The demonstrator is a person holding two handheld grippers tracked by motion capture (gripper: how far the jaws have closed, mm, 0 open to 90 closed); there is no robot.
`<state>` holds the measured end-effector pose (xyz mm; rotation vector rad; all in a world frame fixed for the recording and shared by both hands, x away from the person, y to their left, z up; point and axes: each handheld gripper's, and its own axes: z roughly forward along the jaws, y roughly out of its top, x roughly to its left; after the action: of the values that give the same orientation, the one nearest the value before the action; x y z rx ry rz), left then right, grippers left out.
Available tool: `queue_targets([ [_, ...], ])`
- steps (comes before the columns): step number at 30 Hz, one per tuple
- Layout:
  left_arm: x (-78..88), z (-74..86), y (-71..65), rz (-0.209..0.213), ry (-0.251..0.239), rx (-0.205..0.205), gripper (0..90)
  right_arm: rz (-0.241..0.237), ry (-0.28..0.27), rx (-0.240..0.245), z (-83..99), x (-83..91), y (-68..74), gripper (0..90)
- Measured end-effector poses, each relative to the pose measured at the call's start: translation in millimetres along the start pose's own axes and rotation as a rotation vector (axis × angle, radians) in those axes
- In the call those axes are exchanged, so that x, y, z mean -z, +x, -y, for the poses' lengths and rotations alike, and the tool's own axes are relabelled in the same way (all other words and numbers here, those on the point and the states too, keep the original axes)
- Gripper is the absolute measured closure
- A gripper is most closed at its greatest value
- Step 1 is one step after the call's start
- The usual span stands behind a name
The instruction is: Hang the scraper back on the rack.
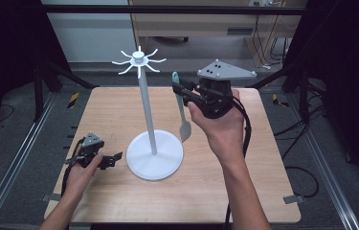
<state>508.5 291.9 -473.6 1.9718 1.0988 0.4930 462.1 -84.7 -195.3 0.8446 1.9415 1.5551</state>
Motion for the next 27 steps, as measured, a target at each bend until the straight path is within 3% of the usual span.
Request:
queue_targets([
  [11,-0.1,-0.1,-0.4,0.0,-0.001,-0.002,5.4,-0.043,-0.033,0.001,-9.9,0.8,5.8,74.5],
  [27,0.2,-0.2,-0.6,0.0,-0.003,0.002,5.4,-0.083,-0.013,0.02,-15.3,-9.1,12.8,74.4],
])
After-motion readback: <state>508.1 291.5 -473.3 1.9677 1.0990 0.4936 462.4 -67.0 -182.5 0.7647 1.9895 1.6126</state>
